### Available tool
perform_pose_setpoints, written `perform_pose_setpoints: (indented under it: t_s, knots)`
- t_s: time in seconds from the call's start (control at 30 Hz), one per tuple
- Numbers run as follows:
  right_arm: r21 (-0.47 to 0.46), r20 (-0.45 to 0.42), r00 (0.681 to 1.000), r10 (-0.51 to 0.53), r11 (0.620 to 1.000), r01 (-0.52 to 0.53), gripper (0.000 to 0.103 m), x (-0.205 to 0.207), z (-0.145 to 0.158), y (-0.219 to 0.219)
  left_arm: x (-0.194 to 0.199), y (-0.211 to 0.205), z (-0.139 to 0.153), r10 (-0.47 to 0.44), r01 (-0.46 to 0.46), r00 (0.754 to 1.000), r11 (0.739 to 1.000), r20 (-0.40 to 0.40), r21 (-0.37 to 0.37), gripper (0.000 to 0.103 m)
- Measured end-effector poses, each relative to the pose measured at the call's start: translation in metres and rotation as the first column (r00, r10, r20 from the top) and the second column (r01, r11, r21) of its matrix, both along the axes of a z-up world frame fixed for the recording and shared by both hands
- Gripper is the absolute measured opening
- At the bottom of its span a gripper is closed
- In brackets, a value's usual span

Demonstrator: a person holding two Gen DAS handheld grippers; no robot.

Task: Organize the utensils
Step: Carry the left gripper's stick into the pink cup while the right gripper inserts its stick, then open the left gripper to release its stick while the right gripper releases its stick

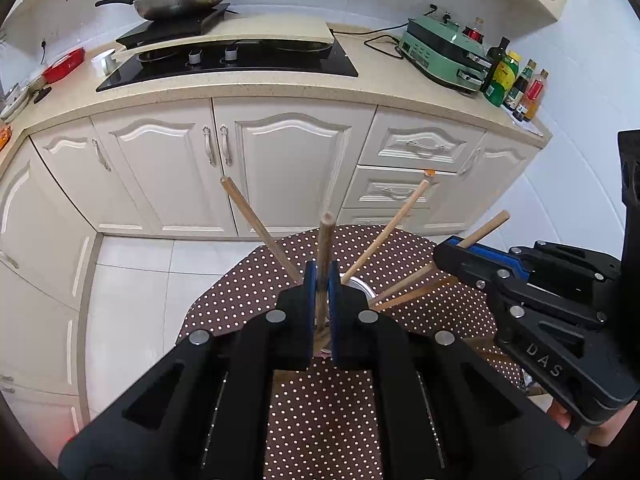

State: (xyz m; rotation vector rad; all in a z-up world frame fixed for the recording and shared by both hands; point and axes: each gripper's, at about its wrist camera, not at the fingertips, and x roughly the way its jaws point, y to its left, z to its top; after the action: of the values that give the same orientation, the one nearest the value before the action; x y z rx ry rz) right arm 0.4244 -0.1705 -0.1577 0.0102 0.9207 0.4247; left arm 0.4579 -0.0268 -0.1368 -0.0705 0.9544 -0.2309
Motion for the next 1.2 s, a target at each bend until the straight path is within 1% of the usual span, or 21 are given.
perform_pose_setpoints:
  t_s: [0.53, 0.7, 1.03, 1.2]
  knots:
    - [0.014, -0.011, 1.000, 0.012, 1.000, -0.012, 0.007, -0.013, 0.000, 0.000, -0.017, -0.004, 0.006, 0.016, -0.016, 1.000, 0.999, -0.005, 0.043, 0.007]
    - [0.036, -0.024, 1.000, 0.013, 0.999, -0.012, 0.009, -0.016, 0.000, 0.000, -0.024, -0.002, 0.011, 0.035, -0.035, 0.999, 0.998, 0.001, 0.050, 0.007]
    - [0.061, -0.004, 1.000, 0.028, 0.998, -0.027, 0.010, -0.030, 0.011, -0.004, -0.039, 0.006, 0.019, 0.090, -0.090, 0.996, 0.995, 0.000, 0.049, 0.007]
    - [0.081, 0.003, 0.999, 0.034, 0.996, -0.035, 0.010, -0.040, 0.015, -0.011, -0.054, 0.009, 0.024, 0.126, -0.126, 0.992, 0.991, 0.001, 0.049, 0.007]
